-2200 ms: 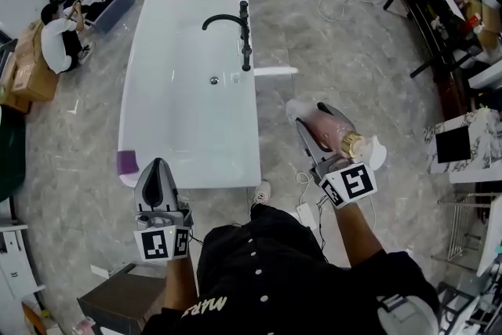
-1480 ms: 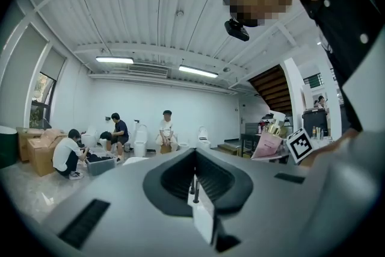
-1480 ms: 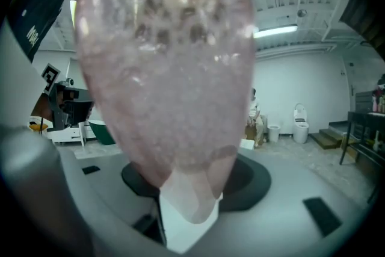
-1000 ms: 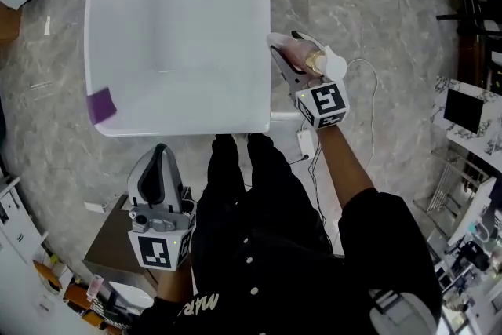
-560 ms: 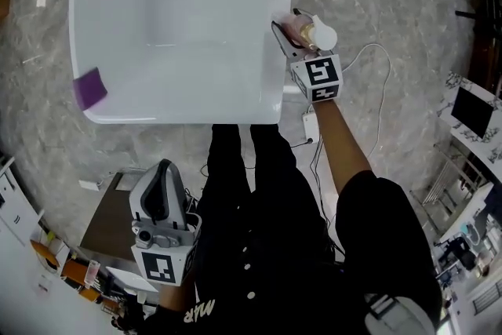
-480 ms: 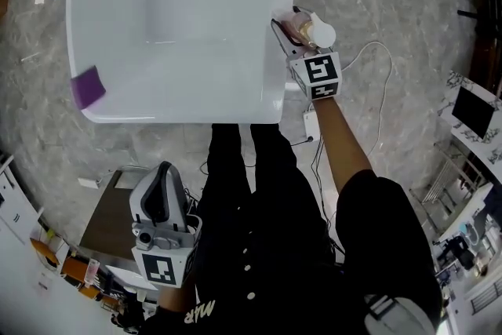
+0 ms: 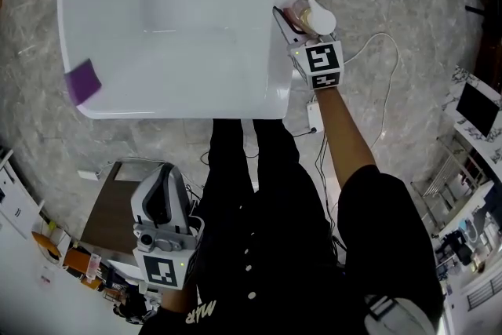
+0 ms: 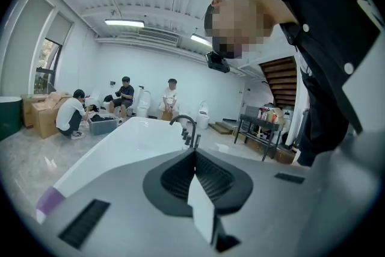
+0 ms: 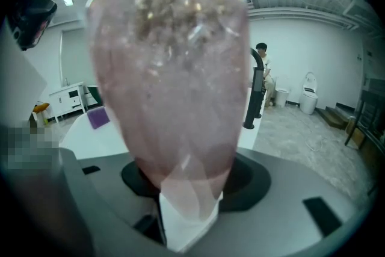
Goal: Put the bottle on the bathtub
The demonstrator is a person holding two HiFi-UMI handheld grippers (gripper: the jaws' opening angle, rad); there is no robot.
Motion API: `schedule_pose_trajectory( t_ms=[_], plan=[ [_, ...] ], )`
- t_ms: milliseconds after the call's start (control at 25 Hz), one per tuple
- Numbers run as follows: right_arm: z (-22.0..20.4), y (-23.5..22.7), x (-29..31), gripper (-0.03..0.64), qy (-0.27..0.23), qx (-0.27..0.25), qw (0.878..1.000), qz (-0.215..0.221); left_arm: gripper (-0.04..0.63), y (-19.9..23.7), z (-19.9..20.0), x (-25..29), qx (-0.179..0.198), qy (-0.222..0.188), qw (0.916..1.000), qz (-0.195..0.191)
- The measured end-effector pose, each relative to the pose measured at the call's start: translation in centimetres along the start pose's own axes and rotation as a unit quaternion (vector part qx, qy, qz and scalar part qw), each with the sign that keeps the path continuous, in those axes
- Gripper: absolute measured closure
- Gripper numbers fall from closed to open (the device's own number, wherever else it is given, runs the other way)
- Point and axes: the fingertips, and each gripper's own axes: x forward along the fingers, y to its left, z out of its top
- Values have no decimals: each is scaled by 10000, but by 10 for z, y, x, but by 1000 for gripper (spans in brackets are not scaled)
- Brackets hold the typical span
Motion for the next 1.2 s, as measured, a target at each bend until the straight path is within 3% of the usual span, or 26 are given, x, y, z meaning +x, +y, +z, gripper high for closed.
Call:
schedule_pose_trajectory(
  t_ms=[440, 520, 680, 1080, 1200],
  plan=[
    [0, -4, 3, 380, -179, 88, 9998, -47, 584, -2, -6, -1, -11, 42, 10000, -11],
    [1, -4, 3, 304, -194, 70, 9998, -43, 584, -2, -4, -1, -12, 19, 10000, -15],
    [10, 2, -7, 276, -215, 58, 9997, 100, 584, -3, 5, -4, 15, -94, 9999, -33],
    [65, 6, -100, 270, -349, 105, 9985, 414, 584, -15, 64, -10, 277, -611, 9977, -116],
    [94, 2, -140, 301, -498, 103, 9979, 413, 584, -10, 77, -7, 189, -610, 9980, 19]
  ],
)
